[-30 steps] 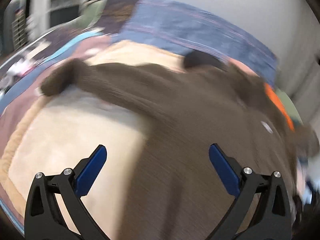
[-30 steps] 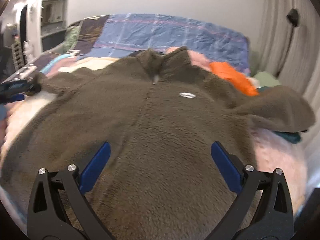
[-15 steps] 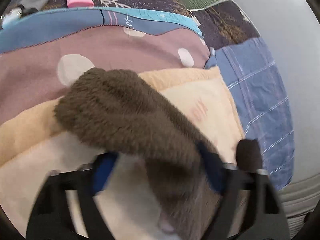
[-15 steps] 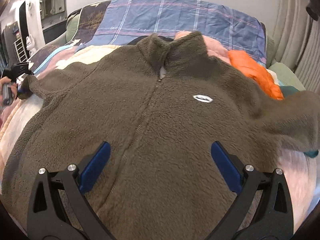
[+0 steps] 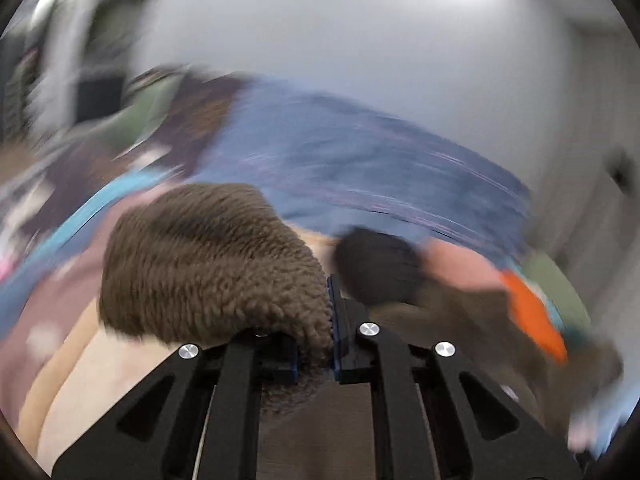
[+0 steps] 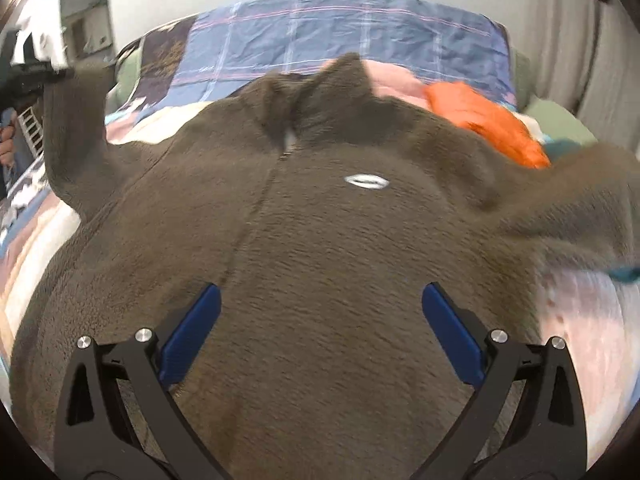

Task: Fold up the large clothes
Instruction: 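Grasp the jacket sleeve with the left gripper while the right gripper grasps the other sleeve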

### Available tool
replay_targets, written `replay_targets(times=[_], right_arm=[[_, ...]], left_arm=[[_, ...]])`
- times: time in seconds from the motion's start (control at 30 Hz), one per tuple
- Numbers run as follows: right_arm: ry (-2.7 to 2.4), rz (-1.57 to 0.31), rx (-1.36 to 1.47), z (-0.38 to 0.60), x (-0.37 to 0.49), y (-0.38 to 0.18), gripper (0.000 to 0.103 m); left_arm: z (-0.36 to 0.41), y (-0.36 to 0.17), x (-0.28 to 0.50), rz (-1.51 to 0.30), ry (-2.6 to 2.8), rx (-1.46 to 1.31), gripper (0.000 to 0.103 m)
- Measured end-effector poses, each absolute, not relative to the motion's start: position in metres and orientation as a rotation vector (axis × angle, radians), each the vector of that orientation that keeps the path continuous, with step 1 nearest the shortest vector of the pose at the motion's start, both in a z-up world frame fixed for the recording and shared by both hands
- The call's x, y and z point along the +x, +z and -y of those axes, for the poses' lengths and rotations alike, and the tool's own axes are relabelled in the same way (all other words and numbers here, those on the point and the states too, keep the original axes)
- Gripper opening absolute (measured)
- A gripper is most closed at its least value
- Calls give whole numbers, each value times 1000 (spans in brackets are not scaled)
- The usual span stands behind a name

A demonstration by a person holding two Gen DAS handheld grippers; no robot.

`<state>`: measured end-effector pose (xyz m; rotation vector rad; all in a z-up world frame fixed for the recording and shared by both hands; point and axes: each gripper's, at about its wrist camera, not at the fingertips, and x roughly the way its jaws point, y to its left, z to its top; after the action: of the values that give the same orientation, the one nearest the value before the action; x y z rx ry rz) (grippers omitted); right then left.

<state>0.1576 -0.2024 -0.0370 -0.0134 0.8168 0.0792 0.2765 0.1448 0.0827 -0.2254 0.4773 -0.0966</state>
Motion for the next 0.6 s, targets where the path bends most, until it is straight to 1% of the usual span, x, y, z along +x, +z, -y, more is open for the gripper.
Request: replay_targets(times=[0.03, 0.07, 0.1, 0.13, 0.17, 0.23, 0.3, 0.43, 0.5, 0.6], right_arm=[[59, -820, 7, 213, 153, -37, 101], [39, -825, 19, 221, 148, -38, 101], [16, -835, 25, 231, 143, -39, 101], [2, -843, 25, 236, 141, -41, 101], [-15, -853, 23, 243, 135, -42, 101], [-52, -861, 16, 259, 125, -43, 101], [-75, -860, 18, 271, 119, -43, 101], [-40, -860, 94, 285, 128, -39, 101], [45, -876, 141, 280, 149, -40, 101], [184, -911, 191, 266, 186, -39, 101]], left_arm=[[-112, 88, 273, -464, -161, -164, 17], [-73, 89, 268, -463, -246, -97, 33], [-48, 87, 265, -475, -304, -59, 57], [-26, 81, 262, -494, -353, -25, 67], [-2, 73, 257, -513, -392, 16, 73], [23, 56, 250, -558, -439, 88, 74], [30, 36, 246, -615, -457, 132, 74], [1, 2, 237, -666, -365, 153, 77], [-19, -13, 235, -696, -277, 174, 83], [-54, -37, 243, -751, -169, 190, 83]])
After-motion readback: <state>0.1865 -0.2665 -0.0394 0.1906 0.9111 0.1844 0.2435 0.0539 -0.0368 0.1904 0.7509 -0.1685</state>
